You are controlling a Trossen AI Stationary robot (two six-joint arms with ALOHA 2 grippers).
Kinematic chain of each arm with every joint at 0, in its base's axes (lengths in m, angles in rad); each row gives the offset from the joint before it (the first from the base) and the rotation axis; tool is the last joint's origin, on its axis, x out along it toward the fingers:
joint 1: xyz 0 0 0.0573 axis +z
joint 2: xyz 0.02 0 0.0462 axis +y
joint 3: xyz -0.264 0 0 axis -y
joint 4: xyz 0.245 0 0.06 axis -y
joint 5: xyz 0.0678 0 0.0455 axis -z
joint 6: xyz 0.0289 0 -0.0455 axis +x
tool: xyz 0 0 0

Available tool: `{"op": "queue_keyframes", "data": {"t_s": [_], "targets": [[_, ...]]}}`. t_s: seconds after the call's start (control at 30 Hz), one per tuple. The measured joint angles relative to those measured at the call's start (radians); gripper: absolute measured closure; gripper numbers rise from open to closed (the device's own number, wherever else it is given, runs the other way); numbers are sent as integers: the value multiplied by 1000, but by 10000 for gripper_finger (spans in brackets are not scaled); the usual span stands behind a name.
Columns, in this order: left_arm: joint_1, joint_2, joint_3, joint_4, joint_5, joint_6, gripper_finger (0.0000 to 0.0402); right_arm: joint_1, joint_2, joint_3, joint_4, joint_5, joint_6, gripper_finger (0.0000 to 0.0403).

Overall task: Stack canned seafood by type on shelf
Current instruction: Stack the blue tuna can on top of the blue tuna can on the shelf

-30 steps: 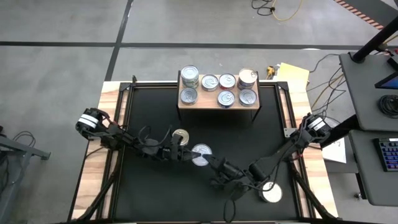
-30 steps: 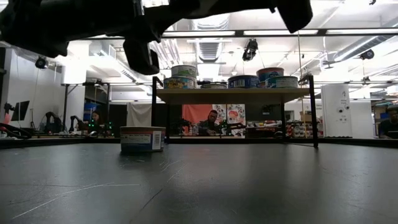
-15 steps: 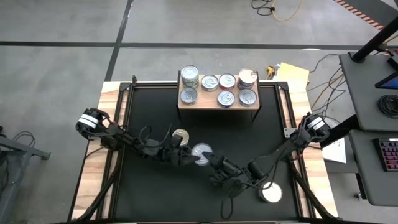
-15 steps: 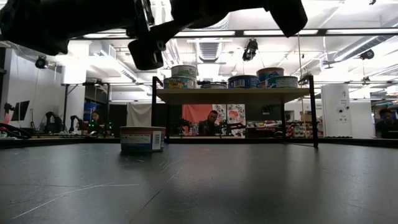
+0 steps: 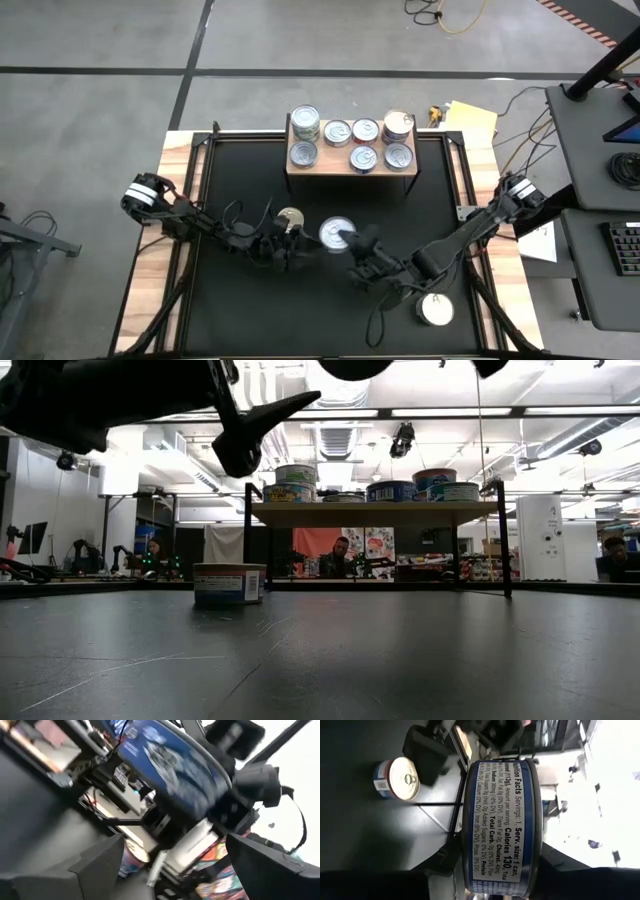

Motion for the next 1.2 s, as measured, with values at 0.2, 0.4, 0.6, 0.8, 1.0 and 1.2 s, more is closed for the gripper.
{"op": "queue_keyframes", "data": {"t_s": [0.2,0.4,0.6,0.8,1.0,1.2], "targets": [[-1,-11,-7,-32,11,270,89,-3,-110,0,-201,-44,248,276],[-1,-50,-7,-67,15,503,116,-27,-220,-3,-377,-82,468,276],[-1,-181,-7,-340,-43,570,148,-84,-288,-44,-457,-101,591,276],[-1,-354,-7,-690,-74,572,172,-161,-302,-105,-441,-107,573,276],[-1,-455,-7,-884,-148,572,191,-254,-280,-147,-432,-106,499,276],[-1,-497,-7,-948,-280,717,215,-337,-258,-152,-428,-105,433,276]]}}
